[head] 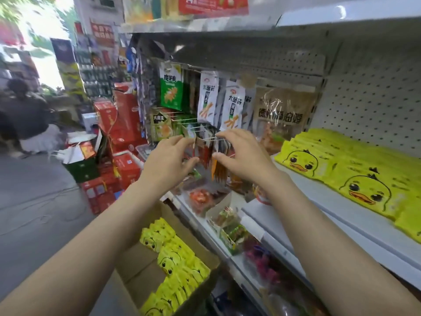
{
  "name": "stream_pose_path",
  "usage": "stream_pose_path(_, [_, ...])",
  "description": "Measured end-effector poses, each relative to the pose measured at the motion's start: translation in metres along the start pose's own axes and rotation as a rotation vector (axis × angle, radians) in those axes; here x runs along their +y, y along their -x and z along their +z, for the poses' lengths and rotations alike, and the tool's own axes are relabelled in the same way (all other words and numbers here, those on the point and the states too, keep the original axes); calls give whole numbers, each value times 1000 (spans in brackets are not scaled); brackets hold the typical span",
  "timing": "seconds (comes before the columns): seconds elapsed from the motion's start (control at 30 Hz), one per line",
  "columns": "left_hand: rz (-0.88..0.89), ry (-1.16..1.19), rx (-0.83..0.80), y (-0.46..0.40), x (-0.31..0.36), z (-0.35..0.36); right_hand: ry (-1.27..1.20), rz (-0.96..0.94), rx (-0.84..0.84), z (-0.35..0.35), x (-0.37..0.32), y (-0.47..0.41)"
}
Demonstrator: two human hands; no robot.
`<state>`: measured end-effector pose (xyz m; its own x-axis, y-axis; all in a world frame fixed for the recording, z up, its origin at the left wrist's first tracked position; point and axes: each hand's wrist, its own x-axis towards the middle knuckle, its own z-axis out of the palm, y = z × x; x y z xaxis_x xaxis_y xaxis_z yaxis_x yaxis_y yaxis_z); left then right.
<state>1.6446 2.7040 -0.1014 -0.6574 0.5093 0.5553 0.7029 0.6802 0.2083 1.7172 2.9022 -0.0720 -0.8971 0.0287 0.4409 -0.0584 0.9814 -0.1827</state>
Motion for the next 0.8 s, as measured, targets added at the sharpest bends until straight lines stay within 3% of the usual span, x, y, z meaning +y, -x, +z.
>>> stream_pose_path(0.27, [-38,-45,-62,-70,-92,35,8,-9,-121,73,2,-108])
stream_pose_path(0.47, [28,-25,-159,-112,-167,95,31,81,-188,139,12,-159])
stream_pose_path(0.8, [195,148,-454,-152,-291,228,44,415,-354,283,17,-203])
